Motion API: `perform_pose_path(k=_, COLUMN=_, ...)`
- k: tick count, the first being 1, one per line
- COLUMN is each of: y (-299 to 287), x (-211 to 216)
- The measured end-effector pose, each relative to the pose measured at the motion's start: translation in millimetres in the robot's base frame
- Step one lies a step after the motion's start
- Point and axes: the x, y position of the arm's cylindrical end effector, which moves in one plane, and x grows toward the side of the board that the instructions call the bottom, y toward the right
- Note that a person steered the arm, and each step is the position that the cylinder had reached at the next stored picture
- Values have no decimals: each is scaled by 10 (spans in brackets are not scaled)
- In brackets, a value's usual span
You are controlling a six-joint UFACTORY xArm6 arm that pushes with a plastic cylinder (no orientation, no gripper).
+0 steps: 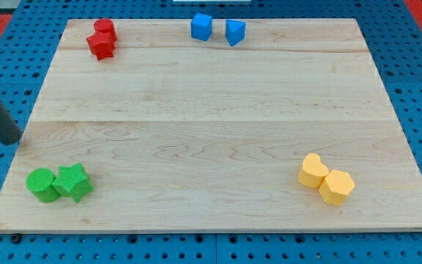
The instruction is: Move your arm towards the bottom of the board
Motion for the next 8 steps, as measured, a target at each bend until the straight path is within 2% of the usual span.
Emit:
perform_pose_path(k=2, y=8, x=533)
perform_pose_path(k=5, y=54, x=650)
perform_pose_path(k=8, y=629, x=767)
